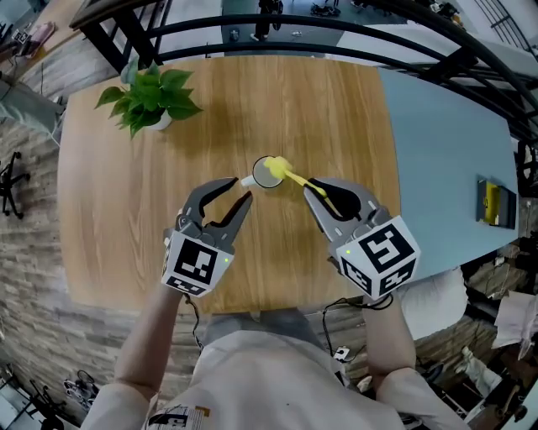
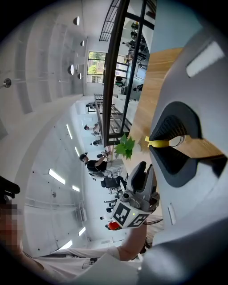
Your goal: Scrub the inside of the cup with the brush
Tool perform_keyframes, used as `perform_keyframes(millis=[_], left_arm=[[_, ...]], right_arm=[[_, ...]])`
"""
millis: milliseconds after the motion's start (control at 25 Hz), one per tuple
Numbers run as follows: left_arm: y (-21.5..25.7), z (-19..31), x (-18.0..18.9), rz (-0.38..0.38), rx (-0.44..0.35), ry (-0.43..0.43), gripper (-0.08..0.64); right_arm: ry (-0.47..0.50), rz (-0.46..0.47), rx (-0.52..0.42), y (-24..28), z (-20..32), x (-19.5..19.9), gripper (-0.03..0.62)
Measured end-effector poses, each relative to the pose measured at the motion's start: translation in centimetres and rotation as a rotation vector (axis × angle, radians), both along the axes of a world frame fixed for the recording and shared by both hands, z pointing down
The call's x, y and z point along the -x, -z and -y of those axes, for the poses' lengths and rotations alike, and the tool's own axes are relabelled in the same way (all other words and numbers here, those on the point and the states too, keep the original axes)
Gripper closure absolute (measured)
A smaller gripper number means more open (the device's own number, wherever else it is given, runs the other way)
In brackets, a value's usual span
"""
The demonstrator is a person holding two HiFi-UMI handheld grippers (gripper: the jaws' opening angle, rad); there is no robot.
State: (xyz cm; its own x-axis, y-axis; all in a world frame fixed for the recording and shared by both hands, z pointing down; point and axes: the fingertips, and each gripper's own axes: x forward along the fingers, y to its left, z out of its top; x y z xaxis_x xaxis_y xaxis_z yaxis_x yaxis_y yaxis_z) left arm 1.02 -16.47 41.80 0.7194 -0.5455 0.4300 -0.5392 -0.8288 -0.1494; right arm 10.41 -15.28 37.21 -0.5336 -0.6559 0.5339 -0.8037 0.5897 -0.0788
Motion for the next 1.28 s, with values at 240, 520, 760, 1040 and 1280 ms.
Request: perform_keyframes(millis=[240,520,760,1040,1280], left_arm=[[-5.6,1.5,-0.2,0.119,-0.006,-0.052,0.434],[-11.4,3.1,-0.2,0.187,0.021,-0.077,0.434],[-14.8,3.3,-0.5,0.18,0.119,-0.139,0.419],[-17.3,3.4,-0.7,0.206,0.175,-0.193,0.42],[-18.0,3.5,-0.9,0.195,0.186,-0.198,0.499]], right_arm=[[0.036,-0.039,0.06,-3.5,1.5,0.5,0.558],[0.048,-0.075,0.125,-7.4,2.6,0.6,0.558],[0.053,-0.089,0.176,-10.3,3.1,0.3,0.558],[0.046,-0.111,0.22,-12.7,3.4,0.0,0.558],[0.048,-0.141,0.252,-14.1,3.7,0.1,0.558]])
